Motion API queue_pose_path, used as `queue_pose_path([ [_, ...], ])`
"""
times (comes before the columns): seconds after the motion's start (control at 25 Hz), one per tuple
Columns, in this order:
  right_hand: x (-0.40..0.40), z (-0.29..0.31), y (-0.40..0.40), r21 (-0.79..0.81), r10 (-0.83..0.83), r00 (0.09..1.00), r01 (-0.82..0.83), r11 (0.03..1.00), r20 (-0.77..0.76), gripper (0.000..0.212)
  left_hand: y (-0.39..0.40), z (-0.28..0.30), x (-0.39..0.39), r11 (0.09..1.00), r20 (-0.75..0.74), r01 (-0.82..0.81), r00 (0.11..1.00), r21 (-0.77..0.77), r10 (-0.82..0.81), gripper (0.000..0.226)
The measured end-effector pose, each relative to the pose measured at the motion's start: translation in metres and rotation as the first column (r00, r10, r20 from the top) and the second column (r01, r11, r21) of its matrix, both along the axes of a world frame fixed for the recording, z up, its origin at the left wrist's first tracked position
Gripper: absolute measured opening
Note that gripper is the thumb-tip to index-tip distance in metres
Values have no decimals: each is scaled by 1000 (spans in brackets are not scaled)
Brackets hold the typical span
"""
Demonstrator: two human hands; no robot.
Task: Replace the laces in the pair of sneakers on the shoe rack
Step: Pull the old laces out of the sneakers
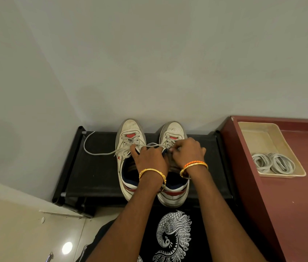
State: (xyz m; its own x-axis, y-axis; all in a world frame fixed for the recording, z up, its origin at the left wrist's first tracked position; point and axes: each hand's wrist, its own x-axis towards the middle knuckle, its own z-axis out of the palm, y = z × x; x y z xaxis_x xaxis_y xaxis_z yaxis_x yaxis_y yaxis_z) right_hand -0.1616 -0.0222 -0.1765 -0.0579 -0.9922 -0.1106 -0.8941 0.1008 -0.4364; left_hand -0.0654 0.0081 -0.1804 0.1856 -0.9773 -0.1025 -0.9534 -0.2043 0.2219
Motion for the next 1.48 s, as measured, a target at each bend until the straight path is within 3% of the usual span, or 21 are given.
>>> queue_pose_path([
  [0.08, -13, 6, 2, -35, -104, 968, 115, 993, 226, 11, 0, 1, 0, 1000, -2, 0, 1000, 11, 0, 33],
  [0.16, -28, 19, 3, -2, -227, 865, 255, 967, 448, 14, 0, 1, 0, 1000, -8, -4, 1000, 12, 4, 33],
  [0.2, -36, 25, 2, 49, -314, 764, 349, 936, 564, 18, 1, 0, 0, 1000, -11, -9, 1000, 9, 9, 34],
  [0.28, -53, 37, 2, 228, -487, 445, 518, 824, 752, 23, 1, 0, 0, 1000, -16, -23, 1000, 3, 23, 35],
  [0.32, -61, 38, 2, 308, -534, 292, 564, 766, 794, 24, 1, 0, 0, 1000, -21, -30, 999, -2, 30, 35],
  [0.36, -66, 36, 4, 349, -556, 207, 592, 726, 805, 23, 1, 0, 0, 999, -26, -37, 999, -10, 37, 34],
  [0.4, -69, 32, 5, 361, -580, 204, 609, 706, 789, 21, 1, 0, -1, 999, -28, -42, 999, -19, 41, 33],
  [0.44, -70, 24, 4, 344, -602, 263, 622, 704, 754, 18, 0, 0, -2, 999, -26, -42, 999, -31, 41, 32],
  [0.48, -69, 17, 4, 305, -616, 364, 627, 717, 699, 19, -1, 0, -3, 998, -23, -32, 999, -48, 31, 32],
  [0.56, -61, 12, 6, 220, -597, 611, 580, 784, 520, 46, -5, 0, -6, 993, -12, 31, 999, -114, -32, 35],
  [0.64, -49, 12, 9, 125, -439, 791, 429, 895, 427, 59, -13, -2, -10, 971, -25, 151, 987, -185, -158, 41],
  [0.76, -27, 9, 17, 169, -156, 890, 91, 981, 429, 34, -25, -5, -12, 943, -121, 299, 941, -145, -316, 45],
  [0.84, -16, 2, 19, 158, -140, 946, 96, 983, 293, 25, -30, -6, -10, 952, -169, 296, 937, -71, -304, 44],
  [0.92, -13, -1, 16, 111, -273, 934, 254, 961, 232, 23, -32, -7, -10, 949, -105, 315, 943, -24, -316, 43],
  [1.0, -16, -2, 11, 146, -399, 869, 372, 917, 293, 23, -32, -6, -14, 934, -13, 357, 934, 28, -357, 43],
  [1.16, -22, -1, 9, 254, -515, 754, 448, 857, 408, 19, -31, -9, -17, 942, 29, 332, 942, 56, -334, 41],
  [1.36, -22, -3, 9, 246, -504, 754, 440, 864, 420, 19, -28, -11, -15, 936, -29, 348, 937, 57, -347, 37],
  [1.48, -20, -1, 10, 209, -485, 789, 438, 874, 377, 21, -28, -17, -8, 964, -226, 264, 937, -39, -266, 33],
])
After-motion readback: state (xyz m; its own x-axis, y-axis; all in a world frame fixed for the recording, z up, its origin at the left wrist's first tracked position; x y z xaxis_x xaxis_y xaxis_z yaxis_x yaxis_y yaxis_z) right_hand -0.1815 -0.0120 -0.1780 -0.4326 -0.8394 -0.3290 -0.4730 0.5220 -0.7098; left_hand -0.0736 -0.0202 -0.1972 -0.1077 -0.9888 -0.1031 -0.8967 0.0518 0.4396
